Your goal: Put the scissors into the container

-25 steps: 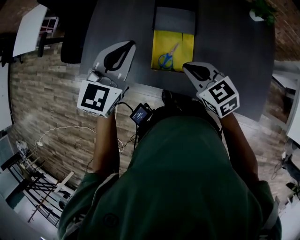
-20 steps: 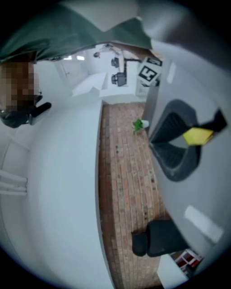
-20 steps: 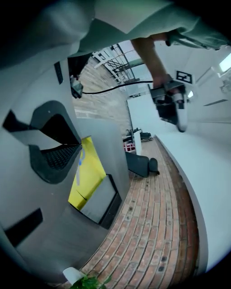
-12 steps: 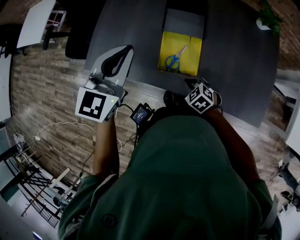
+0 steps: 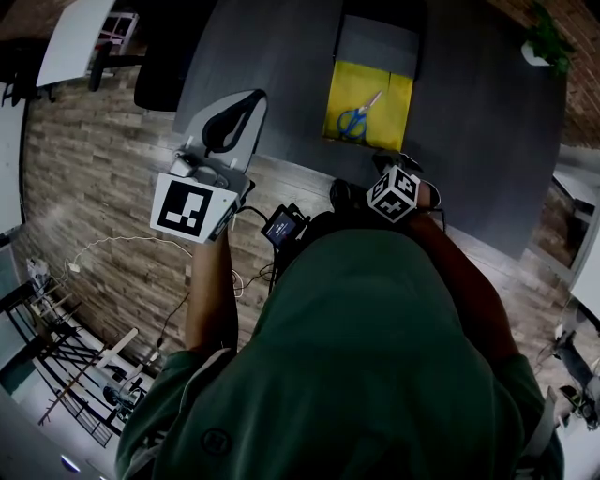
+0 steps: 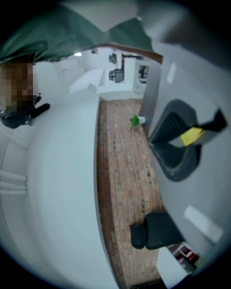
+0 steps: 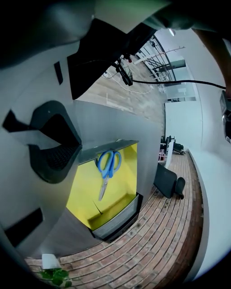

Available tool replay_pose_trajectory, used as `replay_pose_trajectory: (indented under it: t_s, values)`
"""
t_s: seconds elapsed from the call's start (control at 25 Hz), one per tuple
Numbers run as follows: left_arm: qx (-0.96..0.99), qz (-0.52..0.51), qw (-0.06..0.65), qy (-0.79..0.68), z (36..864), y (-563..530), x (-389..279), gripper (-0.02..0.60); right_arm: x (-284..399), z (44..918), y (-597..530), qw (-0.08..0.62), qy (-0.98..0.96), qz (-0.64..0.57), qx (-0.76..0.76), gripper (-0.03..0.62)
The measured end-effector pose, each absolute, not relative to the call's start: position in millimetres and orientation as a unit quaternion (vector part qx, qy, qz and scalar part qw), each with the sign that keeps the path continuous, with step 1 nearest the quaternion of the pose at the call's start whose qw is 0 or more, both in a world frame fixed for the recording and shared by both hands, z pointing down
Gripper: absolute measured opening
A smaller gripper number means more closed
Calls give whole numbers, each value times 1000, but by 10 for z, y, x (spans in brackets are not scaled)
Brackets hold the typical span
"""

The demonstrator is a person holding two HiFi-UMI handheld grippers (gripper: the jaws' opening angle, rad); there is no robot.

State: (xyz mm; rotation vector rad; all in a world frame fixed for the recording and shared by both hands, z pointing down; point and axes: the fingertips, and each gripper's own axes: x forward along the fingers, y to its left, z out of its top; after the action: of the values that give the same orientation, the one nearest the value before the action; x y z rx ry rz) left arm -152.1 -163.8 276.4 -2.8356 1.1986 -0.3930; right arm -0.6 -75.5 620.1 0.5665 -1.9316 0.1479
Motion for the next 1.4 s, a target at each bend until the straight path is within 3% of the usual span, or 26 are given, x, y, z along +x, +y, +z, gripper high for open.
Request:
replay_pose_trajectory:
  t_s: [1.4]
  values:
    - [-905,-144,0,400,2953,-1794,-1613,3,27,6254,-1572,521,-811,33,264,5]
